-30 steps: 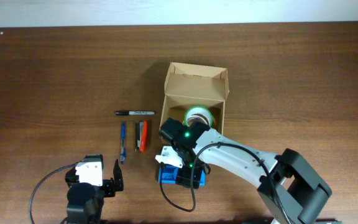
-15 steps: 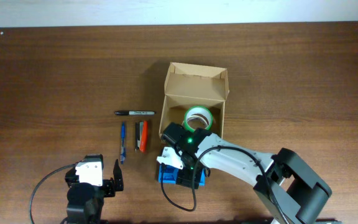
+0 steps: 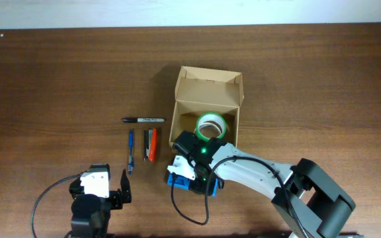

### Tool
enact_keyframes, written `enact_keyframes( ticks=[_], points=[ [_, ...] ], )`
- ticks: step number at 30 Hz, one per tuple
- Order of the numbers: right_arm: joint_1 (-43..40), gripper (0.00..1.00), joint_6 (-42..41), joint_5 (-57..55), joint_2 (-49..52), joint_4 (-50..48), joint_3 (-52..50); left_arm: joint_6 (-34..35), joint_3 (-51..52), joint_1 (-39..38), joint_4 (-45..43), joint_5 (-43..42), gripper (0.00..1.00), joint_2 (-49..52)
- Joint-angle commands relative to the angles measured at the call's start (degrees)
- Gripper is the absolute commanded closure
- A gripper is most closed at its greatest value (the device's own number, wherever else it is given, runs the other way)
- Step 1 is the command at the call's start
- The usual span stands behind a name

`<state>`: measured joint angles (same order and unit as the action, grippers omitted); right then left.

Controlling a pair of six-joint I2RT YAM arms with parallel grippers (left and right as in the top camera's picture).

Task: Pack container
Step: 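Grasp the blue duster with the right gripper and lift it, then lower the blue duster into the box and open the right gripper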

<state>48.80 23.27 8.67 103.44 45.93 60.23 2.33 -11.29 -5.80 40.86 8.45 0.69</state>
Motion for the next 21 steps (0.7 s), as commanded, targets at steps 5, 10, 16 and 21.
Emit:
enact_keyframes(
  ticks=[5, 10, 16, 21],
  points=[
    [0.0, 0.57, -1.3, 5.6, -0.5, 7.8, 9.8, -1.1, 0.3, 0.3, -0.1, 0.6, 0.00, -0.4],
    [0.0, 0.58, -1.4, 6.1, -0.7, 12.4, 16.3, -1.1, 0.3, 0.3, -0.1, 0.6, 0.00, -0.4],
    [-0.2, 0.62, -7.7, -4.5, -0.9, 17.2, 26.6, -1.1, 0.3, 0.3, -0.1, 0.6, 0.00, -0.4],
    [-1.4, 0.68, -11.0, -14.6, -0.9, 18.0, 30.5, -1.1, 0.3, 0.3, -0.1, 0.6, 0.00, -0.4]
  ],
)
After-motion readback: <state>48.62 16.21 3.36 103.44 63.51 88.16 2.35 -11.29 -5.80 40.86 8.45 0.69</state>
